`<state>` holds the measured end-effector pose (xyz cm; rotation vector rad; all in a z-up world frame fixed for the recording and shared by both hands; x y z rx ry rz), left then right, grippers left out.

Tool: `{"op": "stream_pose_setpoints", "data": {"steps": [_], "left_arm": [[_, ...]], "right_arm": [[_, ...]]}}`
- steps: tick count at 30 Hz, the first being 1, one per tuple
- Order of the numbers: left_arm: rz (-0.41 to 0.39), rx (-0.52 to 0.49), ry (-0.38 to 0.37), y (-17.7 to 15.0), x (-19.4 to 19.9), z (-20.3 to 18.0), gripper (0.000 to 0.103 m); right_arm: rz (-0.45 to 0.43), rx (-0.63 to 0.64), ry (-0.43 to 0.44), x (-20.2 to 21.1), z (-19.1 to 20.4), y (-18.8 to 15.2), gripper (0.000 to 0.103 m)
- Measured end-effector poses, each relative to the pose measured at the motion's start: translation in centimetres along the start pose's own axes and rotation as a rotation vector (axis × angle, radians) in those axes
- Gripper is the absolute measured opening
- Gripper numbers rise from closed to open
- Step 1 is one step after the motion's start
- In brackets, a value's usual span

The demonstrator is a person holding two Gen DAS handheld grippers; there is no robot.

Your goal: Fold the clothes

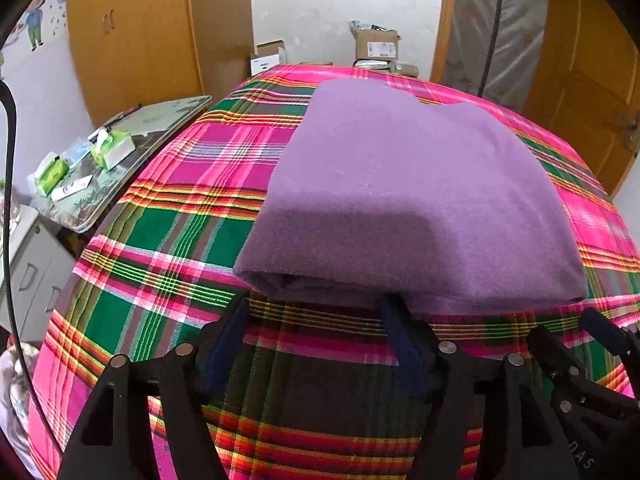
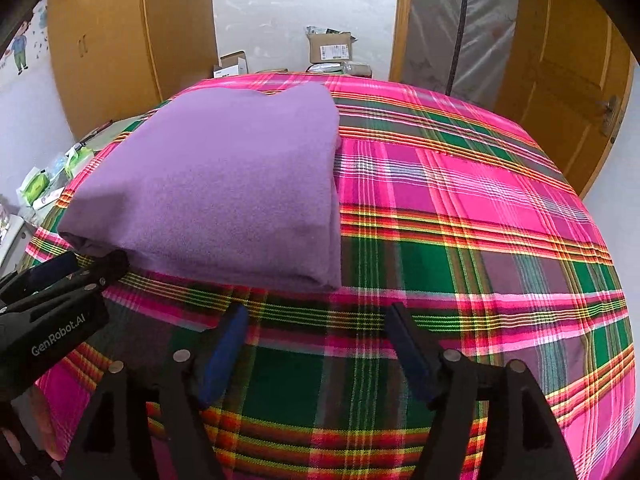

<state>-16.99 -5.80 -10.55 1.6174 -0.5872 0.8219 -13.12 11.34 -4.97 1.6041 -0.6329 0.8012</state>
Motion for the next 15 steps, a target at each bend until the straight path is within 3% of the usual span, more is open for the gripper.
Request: {"op": "stream_pose_setpoints", "data": {"steps": [15], "left_arm": [[0.006,-0.009,-0.008,-0.15,0.07,-0.17,0.076]], "right_arm": [[0.001,-0.001,0.003,-0.06,-0.22,-0.02,0.072]]}}
Point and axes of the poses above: each gripper's, at about its wrist camera, not at the fingertips, and x roughly against the way its jaws point, z to its left, y to its top, the point moved 9 cm from there along -x, roughly the way its jaws point, and after that the axes turned 6 degrees about x, right-handed, at the moved point
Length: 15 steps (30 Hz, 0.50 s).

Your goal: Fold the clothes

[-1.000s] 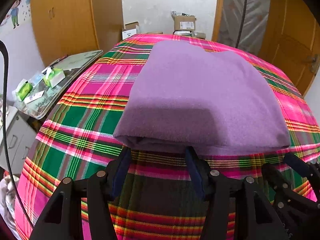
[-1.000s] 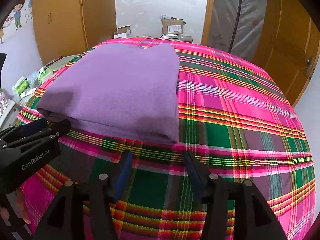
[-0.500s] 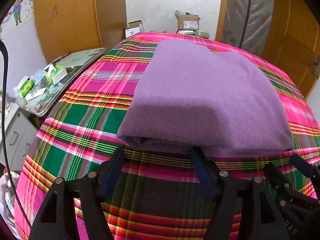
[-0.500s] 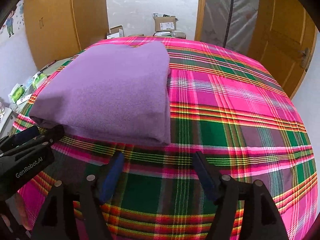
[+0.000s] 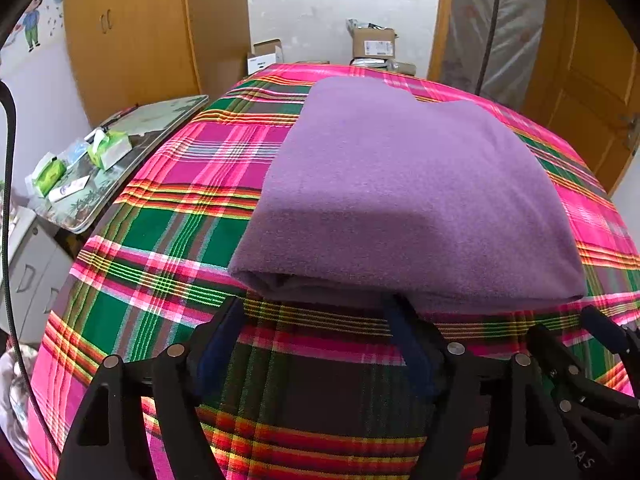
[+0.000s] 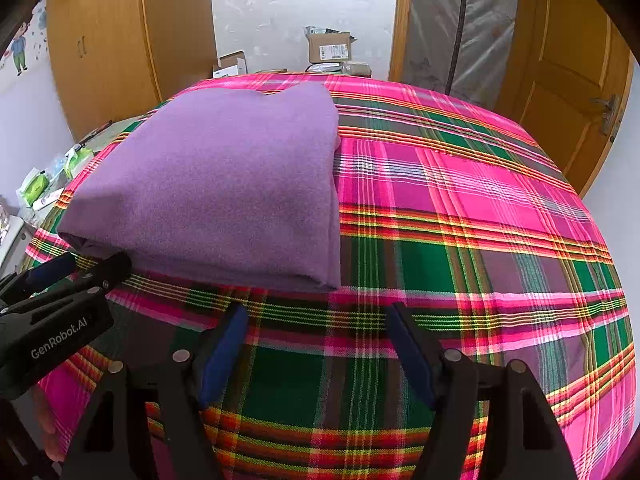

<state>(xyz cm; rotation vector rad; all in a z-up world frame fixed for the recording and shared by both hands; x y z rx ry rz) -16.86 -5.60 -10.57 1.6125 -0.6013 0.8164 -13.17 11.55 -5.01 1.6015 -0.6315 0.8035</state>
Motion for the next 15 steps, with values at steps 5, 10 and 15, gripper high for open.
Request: {"op": "stream_pose_setpoints", "data": {"steps": [5,10,15], "left_arm": [[0.000,0.001,0.001,-0.04,0.01,0.02,0.076],[0.000,0.000,0.001,-0.02,0.01,0.01,0.076],[0.000,-0.002,0.002,-0.08,0.05,-0.14,0.076]], "right_arm": [[0.000,0.000,0.001,-0.03,0.04,0.00,0.072],[0.000,0.000,0.001,0.02,-0.02,-0.01,0.072],[0.000,0.000,0.002,0.07,0.05,-0.06,0.072]]}}
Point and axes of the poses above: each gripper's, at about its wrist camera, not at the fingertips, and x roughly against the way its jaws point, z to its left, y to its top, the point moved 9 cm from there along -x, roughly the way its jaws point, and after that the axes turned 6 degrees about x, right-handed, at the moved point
